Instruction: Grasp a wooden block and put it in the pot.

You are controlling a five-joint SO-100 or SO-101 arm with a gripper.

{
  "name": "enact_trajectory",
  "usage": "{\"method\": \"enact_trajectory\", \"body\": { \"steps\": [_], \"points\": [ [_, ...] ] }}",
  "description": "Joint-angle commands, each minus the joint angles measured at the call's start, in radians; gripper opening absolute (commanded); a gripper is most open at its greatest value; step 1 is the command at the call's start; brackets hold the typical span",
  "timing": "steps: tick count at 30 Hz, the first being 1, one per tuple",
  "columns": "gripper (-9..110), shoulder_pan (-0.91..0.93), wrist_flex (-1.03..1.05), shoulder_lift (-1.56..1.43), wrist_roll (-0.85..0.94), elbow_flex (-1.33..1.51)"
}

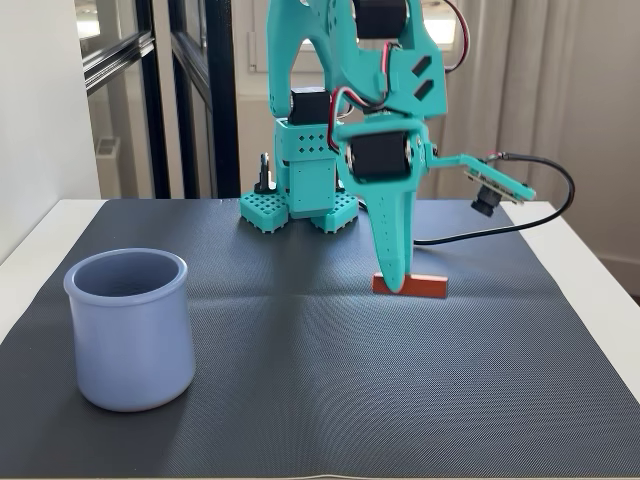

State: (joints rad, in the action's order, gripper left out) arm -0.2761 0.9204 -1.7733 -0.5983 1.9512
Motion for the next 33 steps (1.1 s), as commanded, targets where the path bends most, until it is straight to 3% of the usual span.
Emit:
{"method": "enact_trajectory", "body": {
  "steps": [1, 19, 33],
  "points": [
    [1, 0.069, 0.031, -0.126, 0.029, -0.041],
    [1, 0.572, 0.041, -0.281, 0.207, -0.04],
    [1, 0.572, -0.063, -0.109, 0.245, -0.08]
  ]
}}
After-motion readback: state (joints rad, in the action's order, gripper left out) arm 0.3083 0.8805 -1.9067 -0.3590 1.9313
